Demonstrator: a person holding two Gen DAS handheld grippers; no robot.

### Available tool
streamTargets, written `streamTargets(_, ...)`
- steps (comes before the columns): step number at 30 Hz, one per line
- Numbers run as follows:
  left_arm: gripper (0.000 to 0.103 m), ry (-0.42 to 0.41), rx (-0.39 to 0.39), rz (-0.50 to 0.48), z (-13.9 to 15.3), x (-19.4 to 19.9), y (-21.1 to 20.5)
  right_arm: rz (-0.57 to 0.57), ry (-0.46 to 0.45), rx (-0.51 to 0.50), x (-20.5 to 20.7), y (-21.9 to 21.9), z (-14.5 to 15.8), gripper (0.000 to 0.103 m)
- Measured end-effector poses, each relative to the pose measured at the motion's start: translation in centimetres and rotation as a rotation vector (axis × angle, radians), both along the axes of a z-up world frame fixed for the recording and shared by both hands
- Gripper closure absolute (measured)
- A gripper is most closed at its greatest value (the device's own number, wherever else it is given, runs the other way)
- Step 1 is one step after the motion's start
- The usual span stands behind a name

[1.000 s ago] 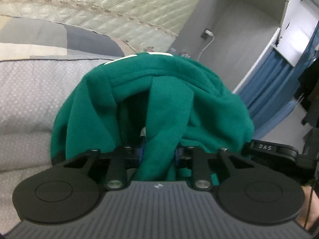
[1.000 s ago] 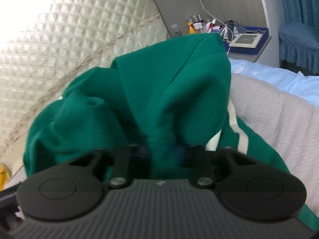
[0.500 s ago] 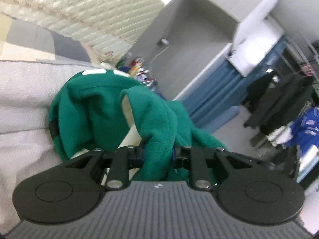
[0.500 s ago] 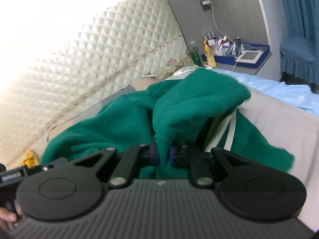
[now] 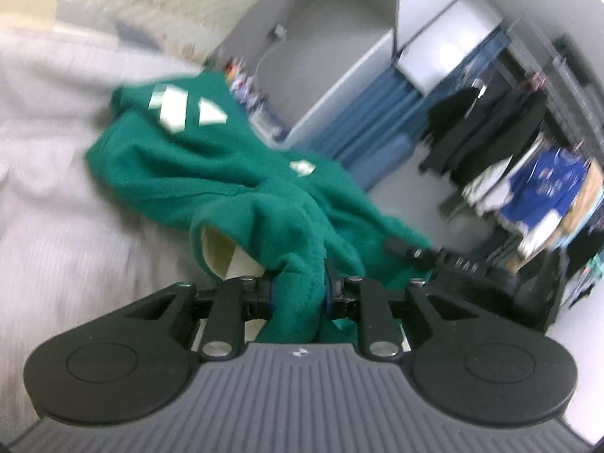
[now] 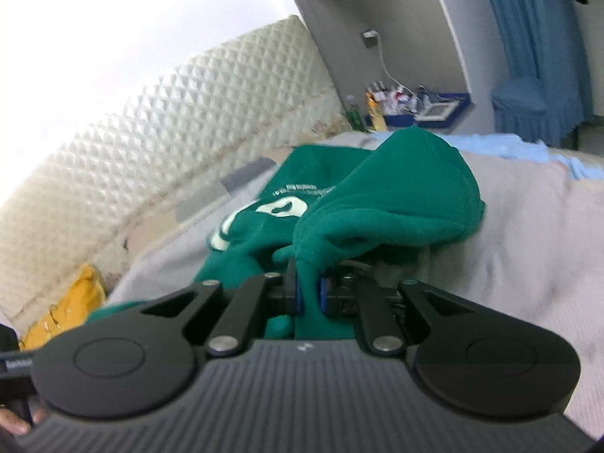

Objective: Fold large clothes
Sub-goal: 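Lift the green hoodie high with both grippers and shake it out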

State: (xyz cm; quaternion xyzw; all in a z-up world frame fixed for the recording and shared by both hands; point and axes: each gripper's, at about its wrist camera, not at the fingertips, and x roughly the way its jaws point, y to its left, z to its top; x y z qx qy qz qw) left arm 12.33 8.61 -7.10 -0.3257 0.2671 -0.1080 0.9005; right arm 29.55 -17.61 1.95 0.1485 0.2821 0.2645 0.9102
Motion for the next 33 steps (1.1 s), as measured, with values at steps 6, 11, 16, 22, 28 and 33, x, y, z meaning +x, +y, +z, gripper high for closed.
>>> streamTargets(6, 0.078, 0.183, 0.055, 0.001, -6.0, -2.1, -2.4, -0.043, 0.138, -0.044, -2.6, -1.5, -5.9, 0.090)
streamTargets(11, 0.067, 0.249, 0.039, 0.017, -8.0, -3.4, -3.2, -0.055, 0.206, -0.047, -2.9, -2.2, -8.3, 0.088)
streamTargets(16, 0.036, 0.245, 0.002, 0.036, -5.3, -5.0, -1.6, -0.059, 0.236, 0.009, -2.6, -2.8, -8.6, 0.078)
streamTargets(22, 0.029, 0.170, -0.057, 0.121, -0.2, -6.5, 1.9, -0.111, 0.281, 0.193, -3.0, -5.7, -9.9, 0.035)
streamTargets(28, 0.022, 0.192, -0.019, 0.145, -0.5, -0.4, 2.6, -0.135, 0.291, 0.247, -1.7, -6.4, -10.5, 0.034)
streamTargets(33, 0.022, 0.367, -0.125, 0.126, -6.1, 6.5, 3.1, -0.125, 0.323, 0.278, -0.8, -6.4, -11.5, 0.034)
